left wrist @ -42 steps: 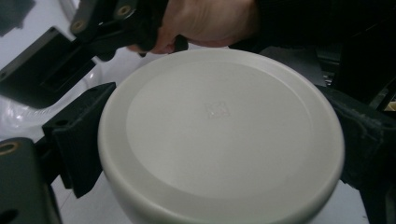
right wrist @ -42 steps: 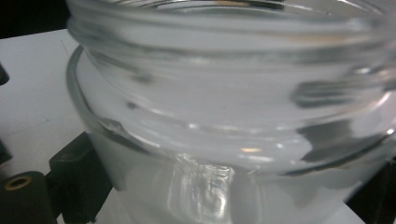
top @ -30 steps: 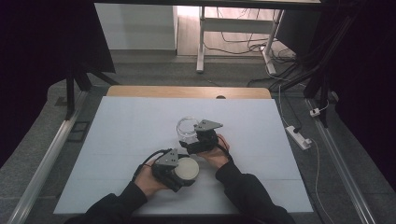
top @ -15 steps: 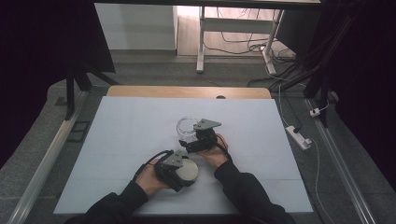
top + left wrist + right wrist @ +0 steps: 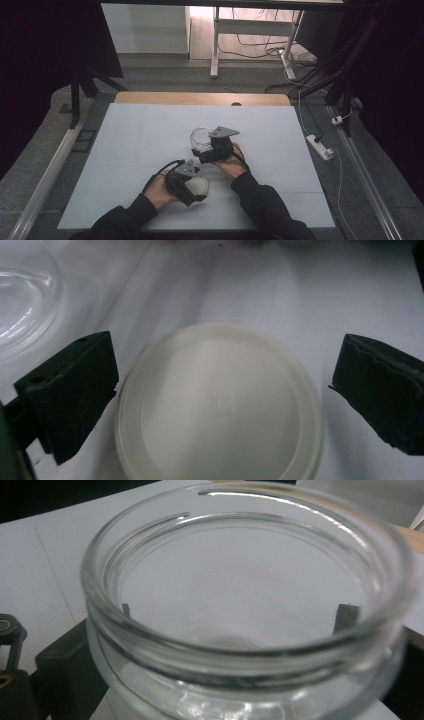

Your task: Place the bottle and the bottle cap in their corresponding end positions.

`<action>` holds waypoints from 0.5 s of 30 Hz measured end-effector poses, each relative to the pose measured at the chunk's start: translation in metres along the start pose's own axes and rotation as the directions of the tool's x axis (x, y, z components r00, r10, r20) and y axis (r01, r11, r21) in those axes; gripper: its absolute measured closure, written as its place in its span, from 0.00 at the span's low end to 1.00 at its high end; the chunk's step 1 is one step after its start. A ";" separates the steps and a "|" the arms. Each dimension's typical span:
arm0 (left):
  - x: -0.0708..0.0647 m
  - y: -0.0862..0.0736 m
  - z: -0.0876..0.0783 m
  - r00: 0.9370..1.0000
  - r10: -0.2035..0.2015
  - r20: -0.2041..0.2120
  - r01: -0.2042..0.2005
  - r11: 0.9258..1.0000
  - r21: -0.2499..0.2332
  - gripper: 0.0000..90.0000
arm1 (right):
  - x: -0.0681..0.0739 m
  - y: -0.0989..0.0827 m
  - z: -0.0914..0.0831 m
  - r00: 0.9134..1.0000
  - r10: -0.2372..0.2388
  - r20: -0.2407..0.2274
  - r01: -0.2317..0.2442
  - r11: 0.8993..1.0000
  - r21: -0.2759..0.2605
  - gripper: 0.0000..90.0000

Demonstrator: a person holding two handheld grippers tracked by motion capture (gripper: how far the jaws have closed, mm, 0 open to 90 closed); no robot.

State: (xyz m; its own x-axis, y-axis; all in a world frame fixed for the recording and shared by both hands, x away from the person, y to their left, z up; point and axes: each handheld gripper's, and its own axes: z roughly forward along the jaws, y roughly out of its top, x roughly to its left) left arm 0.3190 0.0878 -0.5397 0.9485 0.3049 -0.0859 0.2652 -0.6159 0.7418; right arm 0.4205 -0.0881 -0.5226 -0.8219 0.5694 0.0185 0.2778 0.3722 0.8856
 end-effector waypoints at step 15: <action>0.002 -0.004 -0.023 0.997 -0.060 -0.042 0.056 0.995 -0.083 0.00 | -0.002 0.004 -0.019 0.998 0.034 -0.044 -0.035 0.999 -0.013 0.01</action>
State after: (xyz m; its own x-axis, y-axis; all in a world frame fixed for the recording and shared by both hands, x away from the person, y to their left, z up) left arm 0.3160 0.1079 -0.5280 0.9227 0.3716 -0.1022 0.3029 -0.5353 0.7884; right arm 0.4137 -0.1014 -0.5105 -0.8329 0.5491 0.0690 0.2998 0.3429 0.8903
